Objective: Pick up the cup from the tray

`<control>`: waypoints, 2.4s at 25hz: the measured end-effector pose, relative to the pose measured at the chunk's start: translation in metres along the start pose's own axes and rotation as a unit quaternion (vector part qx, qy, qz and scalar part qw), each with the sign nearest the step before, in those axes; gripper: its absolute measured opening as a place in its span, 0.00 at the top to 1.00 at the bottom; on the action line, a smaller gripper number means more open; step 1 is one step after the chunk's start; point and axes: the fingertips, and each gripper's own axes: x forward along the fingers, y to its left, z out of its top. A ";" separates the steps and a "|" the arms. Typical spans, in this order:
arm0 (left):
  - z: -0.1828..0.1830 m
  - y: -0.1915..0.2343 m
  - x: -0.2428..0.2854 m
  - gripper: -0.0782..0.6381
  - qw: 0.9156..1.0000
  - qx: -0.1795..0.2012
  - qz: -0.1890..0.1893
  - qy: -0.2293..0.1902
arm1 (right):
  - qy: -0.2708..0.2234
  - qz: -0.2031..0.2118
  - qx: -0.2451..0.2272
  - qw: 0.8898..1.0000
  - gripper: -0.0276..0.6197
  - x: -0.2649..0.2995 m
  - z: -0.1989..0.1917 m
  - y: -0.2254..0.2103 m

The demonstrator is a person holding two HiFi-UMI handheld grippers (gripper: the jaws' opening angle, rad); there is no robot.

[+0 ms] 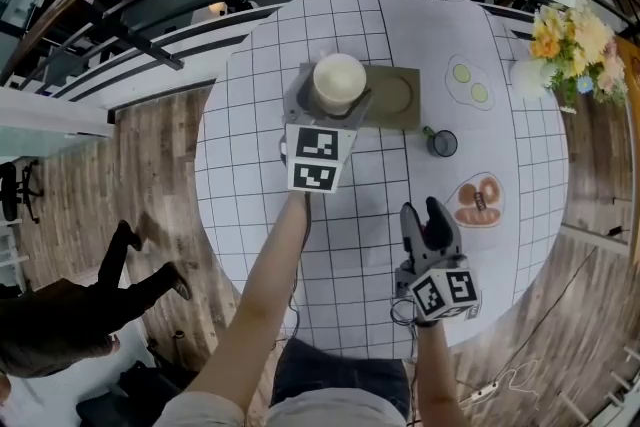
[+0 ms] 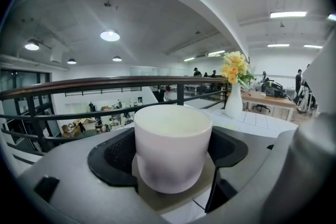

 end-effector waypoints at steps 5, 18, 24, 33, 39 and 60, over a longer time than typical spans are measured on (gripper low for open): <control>0.020 0.006 -0.027 0.30 0.999 -0.008 -0.005 -0.036 | -0.009 0.001 0.000 1.000 0.64 -0.002 0.007 0.006; -0.005 -0.006 -0.134 0.30 0.998 -0.022 -0.002 -0.052 | -0.016 0.005 0.001 1.000 0.77 -0.014 -0.004 0.025; -0.061 -0.017 -0.135 0.30 0.999 -0.053 0.000 -0.013 | -0.003 0.009 0.009 1.000 0.92 -0.021 -0.020 0.029; -0.099 -0.030 -0.112 0.30 0.999 -0.043 -0.013 0.020 | 0.014 -0.004 0.020 1.000 0.94 -0.026 -0.032 0.025; -0.109 -0.032 -0.100 0.30 0.999 -0.028 -0.019 0.030 | 0.018 -0.015 0.026 0.999 0.94 -0.028 -0.038 0.021; -0.130 -0.036 -0.101 0.30 0.999 0.005 -0.018 0.035 | 0.021 -0.017 0.019 0.999 0.94 -0.026 -0.040 0.029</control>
